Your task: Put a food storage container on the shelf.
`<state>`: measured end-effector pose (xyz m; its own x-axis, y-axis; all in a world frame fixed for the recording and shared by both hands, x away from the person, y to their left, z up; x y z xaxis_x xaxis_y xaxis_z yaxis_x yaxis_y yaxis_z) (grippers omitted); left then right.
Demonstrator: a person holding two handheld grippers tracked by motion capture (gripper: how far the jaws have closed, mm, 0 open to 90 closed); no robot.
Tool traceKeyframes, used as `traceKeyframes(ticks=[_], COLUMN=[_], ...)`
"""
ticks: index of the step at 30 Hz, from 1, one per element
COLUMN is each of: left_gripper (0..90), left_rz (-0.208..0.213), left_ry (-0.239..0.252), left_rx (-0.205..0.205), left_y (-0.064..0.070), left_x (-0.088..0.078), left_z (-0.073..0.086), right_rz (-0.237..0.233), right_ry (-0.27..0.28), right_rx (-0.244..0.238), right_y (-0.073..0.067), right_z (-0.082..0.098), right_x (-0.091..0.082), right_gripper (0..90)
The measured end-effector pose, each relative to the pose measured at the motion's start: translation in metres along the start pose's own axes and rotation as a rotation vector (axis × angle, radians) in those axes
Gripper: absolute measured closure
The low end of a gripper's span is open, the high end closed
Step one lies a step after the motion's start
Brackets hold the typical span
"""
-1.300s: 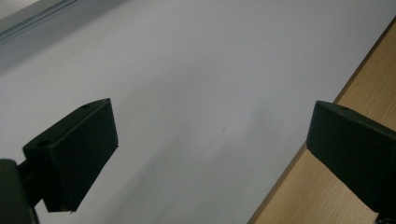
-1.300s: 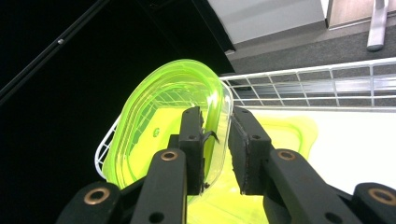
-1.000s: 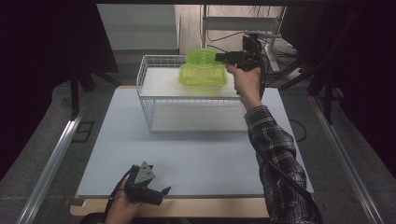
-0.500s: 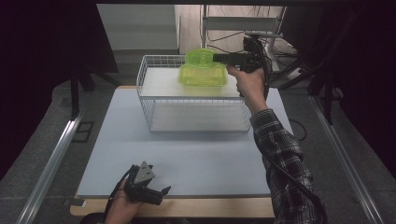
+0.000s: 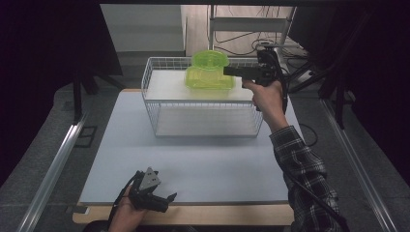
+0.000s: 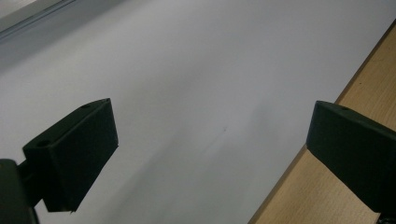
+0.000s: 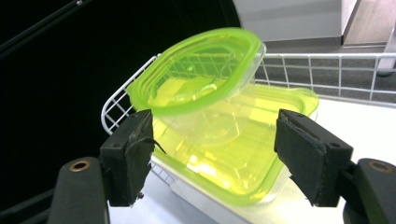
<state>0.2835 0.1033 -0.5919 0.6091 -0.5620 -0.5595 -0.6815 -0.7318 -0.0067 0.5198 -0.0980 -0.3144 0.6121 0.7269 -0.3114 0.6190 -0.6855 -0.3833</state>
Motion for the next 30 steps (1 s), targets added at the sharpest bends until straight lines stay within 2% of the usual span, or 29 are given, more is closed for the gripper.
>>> traceKeyframes(ticks=[16, 23, 30], left_gripper=[2.0, 1.9, 1.9], left_rz=[-0.002, -0.002, -0.003], left_ry=[0.003, 0.003, 0.0], left_rx=[-0.004, -0.003, -0.001], left_y=[0.0, 0.0, 0.001], left_x=[0.0, 0.0, 0.0], left_z=[0.0, 0.0, 0.0], right_rz=[-0.045, -0.029, -0.033], right_ry=[-0.009, -0.018, -0.039], right_rx=[-0.038, -0.084, -0.116], right_y=[-0.001, 0.002, 0.002], right_z=[0.028, 0.041, 0.058], right_x=[-0.015, -0.022, -0.025], right_gripper=[19.5, 17.6, 14.8])
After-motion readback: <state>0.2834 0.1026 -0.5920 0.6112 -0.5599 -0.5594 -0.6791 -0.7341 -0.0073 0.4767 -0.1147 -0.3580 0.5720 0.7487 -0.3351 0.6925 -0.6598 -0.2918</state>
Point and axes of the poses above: each handheld gripper's, and its own axes: x roughly forward along the jaws, z roughly out of its underside, y roughly to its right, the point moved 10 cm from there along x, roughly forward along the jaws, and after that the axes turned 7 degrees about y, right-handed, at the moved point
